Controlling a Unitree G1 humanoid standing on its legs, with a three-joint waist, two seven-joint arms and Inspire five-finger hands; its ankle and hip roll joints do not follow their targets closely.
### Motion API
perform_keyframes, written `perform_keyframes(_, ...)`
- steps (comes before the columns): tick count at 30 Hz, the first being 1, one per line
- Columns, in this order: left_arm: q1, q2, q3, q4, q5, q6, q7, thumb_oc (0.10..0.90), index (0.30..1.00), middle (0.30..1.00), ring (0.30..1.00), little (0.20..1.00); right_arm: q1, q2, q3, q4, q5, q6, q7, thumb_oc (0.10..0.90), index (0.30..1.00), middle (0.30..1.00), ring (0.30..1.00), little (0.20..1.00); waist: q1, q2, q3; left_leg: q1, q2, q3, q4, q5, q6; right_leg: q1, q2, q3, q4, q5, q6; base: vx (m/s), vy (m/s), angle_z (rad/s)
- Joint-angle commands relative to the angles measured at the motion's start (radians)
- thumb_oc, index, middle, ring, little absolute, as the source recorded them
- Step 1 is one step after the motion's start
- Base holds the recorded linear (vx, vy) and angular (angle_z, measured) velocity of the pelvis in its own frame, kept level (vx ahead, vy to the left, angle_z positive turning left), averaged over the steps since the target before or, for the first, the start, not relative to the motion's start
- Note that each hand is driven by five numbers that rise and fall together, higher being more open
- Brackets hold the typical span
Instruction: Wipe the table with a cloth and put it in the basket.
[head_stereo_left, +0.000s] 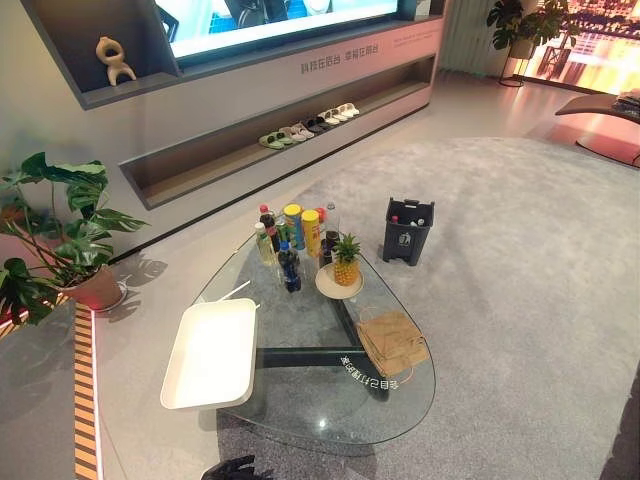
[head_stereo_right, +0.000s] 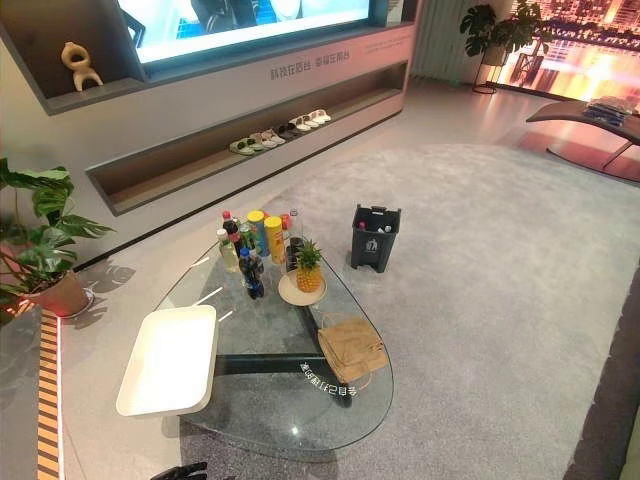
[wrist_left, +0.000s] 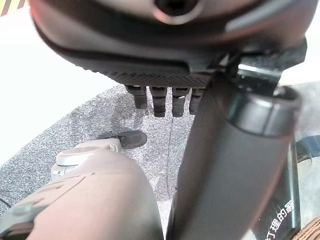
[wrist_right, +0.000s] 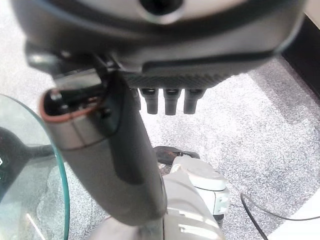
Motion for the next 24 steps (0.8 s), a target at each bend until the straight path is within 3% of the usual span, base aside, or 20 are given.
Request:
perform_keyframes(1,-0.08,0.005,-0.006,0.056,0.036,-0.019,0.015,0.8,0.9,0.9,0.9,0.9,-0.057,0.004,0.01,0.05,0.019,0.003,-0.001,0.8,0.9,0.9,0.9,0.9,0.013,-0.029,0.027,0.05,-0.078,0.018,0.005,-0.105,0.038,-0.04,0.037,0.008,0.041,-0.011,-0.006,0.0,0.0,0.0)
perform_keyframes(24,-0.091,0.008,0.001,0.058,0.02,-0.027,0.012,0.8,0.9,0.9,0.9,0.9,-0.066,-0.006,0.011,0.043,0.011,0.008,0.007,0.8,0.9,0.9,0.9,0.9,0.02,-0.037,0.035,0.033,-0.076,0.017,0.005,-0.096,0.035,-0.051,0.039,0.002,0.034,-0.001,-0.004,0.0,-0.001,0.0)
